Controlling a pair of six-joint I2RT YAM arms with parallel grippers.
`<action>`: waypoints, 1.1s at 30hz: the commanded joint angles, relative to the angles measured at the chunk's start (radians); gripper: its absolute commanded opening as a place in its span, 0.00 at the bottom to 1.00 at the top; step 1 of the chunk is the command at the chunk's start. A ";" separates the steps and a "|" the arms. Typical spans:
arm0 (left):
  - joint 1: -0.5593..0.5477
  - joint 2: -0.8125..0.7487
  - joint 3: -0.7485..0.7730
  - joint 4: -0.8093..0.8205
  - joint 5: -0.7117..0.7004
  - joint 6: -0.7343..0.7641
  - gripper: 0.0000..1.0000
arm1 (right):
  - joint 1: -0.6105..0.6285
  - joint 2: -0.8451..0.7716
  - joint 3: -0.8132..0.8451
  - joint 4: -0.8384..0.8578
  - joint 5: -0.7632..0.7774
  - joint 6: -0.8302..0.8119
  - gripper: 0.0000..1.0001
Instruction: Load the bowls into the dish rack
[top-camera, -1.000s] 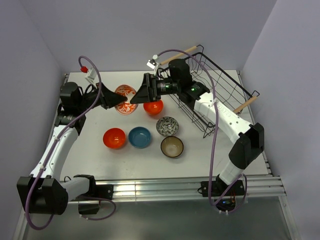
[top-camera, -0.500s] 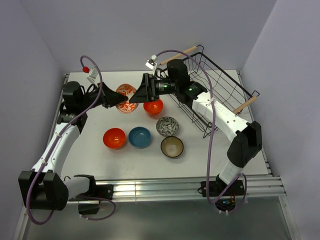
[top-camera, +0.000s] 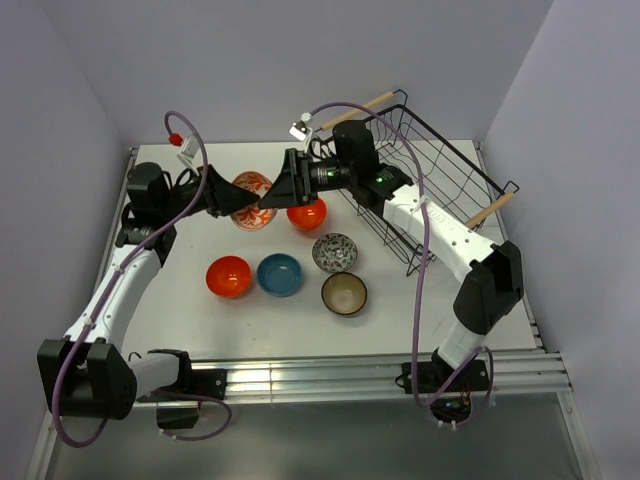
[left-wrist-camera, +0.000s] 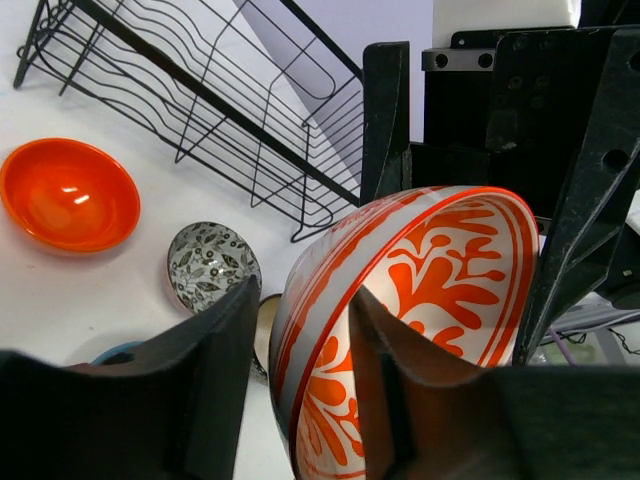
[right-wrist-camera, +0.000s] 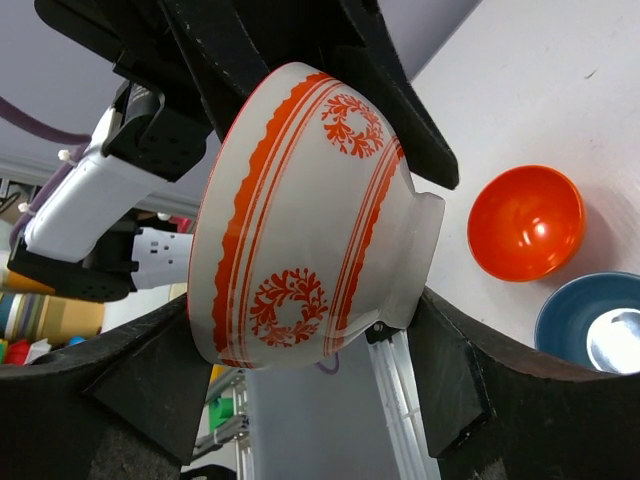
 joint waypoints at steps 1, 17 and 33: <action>-0.005 0.006 0.038 0.043 0.042 -0.002 0.48 | 0.003 -0.032 0.001 0.085 -0.038 0.012 0.00; -0.005 -0.011 0.044 -0.044 -0.024 0.060 0.73 | -0.026 -0.083 -0.047 0.056 0.067 -0.034 0.00; -0.004 -0.048 0.039 -0.081 -0.053 0.089 0.89 | -0.178 -0.135 -0.085 0.007 0.110 -0.077 0.00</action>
